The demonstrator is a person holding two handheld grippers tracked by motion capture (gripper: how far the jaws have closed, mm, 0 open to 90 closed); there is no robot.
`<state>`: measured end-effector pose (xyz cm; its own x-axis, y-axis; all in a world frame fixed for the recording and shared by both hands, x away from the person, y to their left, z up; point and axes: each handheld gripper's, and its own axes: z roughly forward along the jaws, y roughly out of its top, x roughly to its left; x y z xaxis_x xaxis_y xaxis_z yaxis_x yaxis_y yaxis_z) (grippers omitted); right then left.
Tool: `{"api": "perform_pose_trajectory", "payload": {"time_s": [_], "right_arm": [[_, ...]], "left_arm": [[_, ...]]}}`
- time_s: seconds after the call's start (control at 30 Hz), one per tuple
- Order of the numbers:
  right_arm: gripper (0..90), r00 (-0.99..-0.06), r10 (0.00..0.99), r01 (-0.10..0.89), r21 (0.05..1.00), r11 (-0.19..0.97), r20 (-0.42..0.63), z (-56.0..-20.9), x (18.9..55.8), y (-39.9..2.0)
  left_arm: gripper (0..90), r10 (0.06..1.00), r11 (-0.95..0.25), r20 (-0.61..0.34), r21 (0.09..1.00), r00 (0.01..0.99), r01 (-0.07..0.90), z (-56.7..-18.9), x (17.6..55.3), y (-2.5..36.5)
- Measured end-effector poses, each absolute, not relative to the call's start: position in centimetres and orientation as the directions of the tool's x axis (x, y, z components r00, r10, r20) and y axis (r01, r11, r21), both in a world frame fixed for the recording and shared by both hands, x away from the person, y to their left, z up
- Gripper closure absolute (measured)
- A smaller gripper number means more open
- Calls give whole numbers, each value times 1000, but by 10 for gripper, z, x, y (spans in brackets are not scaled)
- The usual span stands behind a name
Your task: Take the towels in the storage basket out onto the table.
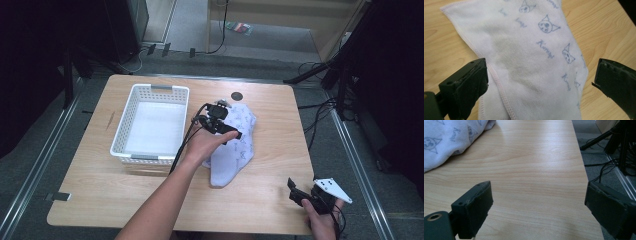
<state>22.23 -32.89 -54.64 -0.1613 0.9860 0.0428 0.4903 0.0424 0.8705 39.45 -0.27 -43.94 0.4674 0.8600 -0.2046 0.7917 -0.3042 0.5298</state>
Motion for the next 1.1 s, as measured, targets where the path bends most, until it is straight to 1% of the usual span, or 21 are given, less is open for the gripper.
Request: {"api": "perform_pose_trajectory", "payload": {"time_s": [0.33, 0.47, 0.63, 0.8, 0.83, 0.93, 1.03, 1.1], "right_arm": [[79, -160, 986, 492, 870, 46, 39, -546, 222, -329], [79, -160, 987, 492, 869, 50, 34, -546, 223, -328], [79, -159, 987, 493, 868, 51, 32, -546, 223, -328], [79, -155, 988, 494, 868, 52, 29, -546, 223, -327], [79, -154, 988, 494, 868, 51, 29, -546, 223, -328], [79, -152, 988, 495, 867, 51, 29, -546, 223, -327], [79, -150, 988, 496, 866, 55, 24, -546, 223, -327], [79, -151, 988, 496, 867, 56, 23, -547, 223, -327]], "left_arm": [[0, 880, -296, -160, 554, 448, 778, -419, 391, 35], [0, 894, -277, -142, 573, 426, 771, -408, 388, 62], [0, 902, -264, -133, 581, 410, 770, -405, 385, 81], [0, 914, -241, -128, 591, 385, 770, -405, 380, 110], [0, 920, -230, -126, 592, 371, 772, -405, 377, 122], [0, 926, -220, -122, 595, 357, 773, -404, 375, 135], [0, 937, -186, -124, 615, 327, 766, -400, 368, 158], [0, 937, -183, -124, 619, 325, 764, -399, 366, 164]]}}
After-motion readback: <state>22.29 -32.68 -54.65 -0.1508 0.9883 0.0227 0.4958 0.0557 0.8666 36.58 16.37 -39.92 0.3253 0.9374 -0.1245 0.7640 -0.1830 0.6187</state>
